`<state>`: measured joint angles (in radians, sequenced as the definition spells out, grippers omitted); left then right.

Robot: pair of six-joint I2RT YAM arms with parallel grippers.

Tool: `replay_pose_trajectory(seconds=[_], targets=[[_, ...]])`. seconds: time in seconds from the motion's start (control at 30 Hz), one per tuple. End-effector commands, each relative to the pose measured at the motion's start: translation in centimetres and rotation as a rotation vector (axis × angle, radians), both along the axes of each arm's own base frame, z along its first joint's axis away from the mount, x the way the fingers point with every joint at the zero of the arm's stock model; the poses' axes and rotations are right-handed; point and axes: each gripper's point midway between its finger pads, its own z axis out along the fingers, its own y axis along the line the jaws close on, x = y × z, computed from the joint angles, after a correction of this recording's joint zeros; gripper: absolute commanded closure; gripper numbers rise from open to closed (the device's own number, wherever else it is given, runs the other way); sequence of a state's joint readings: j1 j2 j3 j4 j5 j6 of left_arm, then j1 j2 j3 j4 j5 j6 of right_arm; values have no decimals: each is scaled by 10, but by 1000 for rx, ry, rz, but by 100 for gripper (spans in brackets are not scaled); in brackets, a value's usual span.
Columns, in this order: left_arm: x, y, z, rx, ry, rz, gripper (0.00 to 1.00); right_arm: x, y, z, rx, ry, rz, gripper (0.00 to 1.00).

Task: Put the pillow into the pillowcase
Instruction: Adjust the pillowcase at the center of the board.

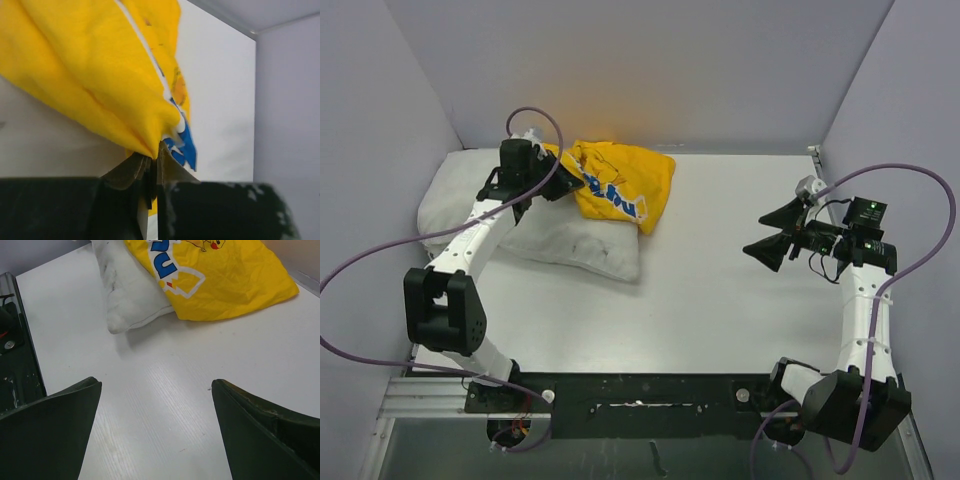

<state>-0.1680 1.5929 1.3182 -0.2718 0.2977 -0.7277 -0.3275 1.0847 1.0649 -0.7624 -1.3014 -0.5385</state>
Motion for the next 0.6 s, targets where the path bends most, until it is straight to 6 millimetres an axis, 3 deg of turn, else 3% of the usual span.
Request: replay_pose_trajectory(seconds=[0.0, 0.07, 0.17, 0.23, 0.3, 0.4, 0.57], targets=[[0, -76, 105, -118, -319, -304, 100, 8, -3, 15, -24, -64, 16, 2], [-22, -120, 136, -100, -406, -434, 100, 11, -4, 19, -26, -63, 20, 2], [-75, -193, 182, -101, -545, -659, 100, 15, -6, 28, -19, -55, 25, 2], [-111, -234, 200, -106, -616, -790, 100, 17, -8, 34, -17, -52, 19, 2], [-142, -263, 213, -122, -671, -890, 100, 19, -13, 39, -24, -51, -8, 2], [-164, -283, 213, -163, -684, -967, 100, 22, -24, 40, -40, -51, -65, 2], [-162, -285, 195, -191, -636, -959, 100, 20, -31, 30, -39, -39, -120, 2]])
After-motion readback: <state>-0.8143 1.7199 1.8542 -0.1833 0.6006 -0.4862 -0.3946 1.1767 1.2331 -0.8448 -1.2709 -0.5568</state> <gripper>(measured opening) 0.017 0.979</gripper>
